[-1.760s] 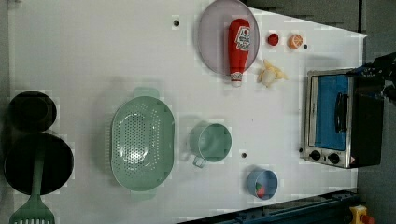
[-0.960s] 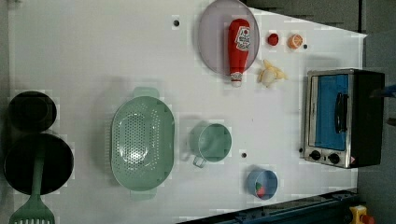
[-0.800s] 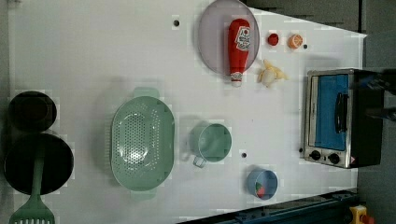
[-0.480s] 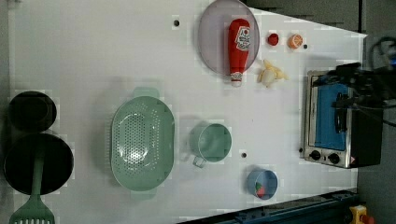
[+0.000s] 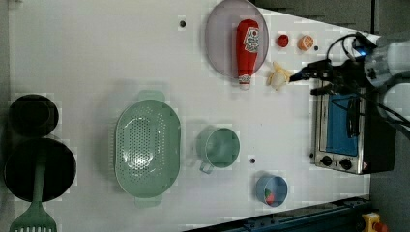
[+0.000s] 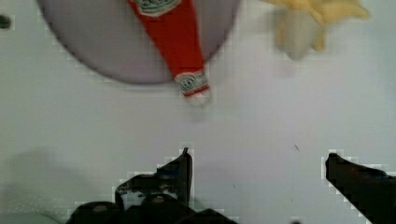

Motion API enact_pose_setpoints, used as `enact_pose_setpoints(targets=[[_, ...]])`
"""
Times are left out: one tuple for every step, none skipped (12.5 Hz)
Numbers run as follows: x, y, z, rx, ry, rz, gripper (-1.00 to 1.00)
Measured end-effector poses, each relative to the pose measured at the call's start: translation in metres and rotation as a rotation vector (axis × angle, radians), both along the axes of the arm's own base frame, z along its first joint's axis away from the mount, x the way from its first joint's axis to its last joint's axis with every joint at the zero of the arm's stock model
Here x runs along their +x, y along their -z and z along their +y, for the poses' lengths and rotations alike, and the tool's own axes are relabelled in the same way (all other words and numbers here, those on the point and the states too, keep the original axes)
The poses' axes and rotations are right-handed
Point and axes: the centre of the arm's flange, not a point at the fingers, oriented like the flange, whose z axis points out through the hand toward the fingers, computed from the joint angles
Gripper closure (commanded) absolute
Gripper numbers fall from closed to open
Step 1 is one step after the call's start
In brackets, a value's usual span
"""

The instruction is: Pick ketchup from plate and place it on table.

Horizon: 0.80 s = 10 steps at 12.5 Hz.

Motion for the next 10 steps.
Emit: enact_pose_setpoints(targets=[[0.008,0.012,0.005,0.012,-0.041,-0.018,-1.0],[0.013,0.024,0.009,0.021,-0.071,-0.034,-1.0],[0.018,0.036,0.011,0.024,-0.102,-0.051,-1.0],[0.024,0.05,0.012,0.024,-0.126,-0.052,-1.0],[0.032,0.063,0.012,0.018,-0.143,-0.066,-1.0],[0.037,0.079,0.013,0.019,-0.16,-0.067,-1.0],[0.043,0.093,0.015,0.015,-0.181,-0.06,-1.0],[0.048,0.105,0.016,0.002,-0.206,-0.053,-1.0],[0.051,0.117,0.019,0.003,-0.217,-0.043,-1.0],[0.054,0.126,0.021,0.003,-0.228,-0.037,-1.0]])
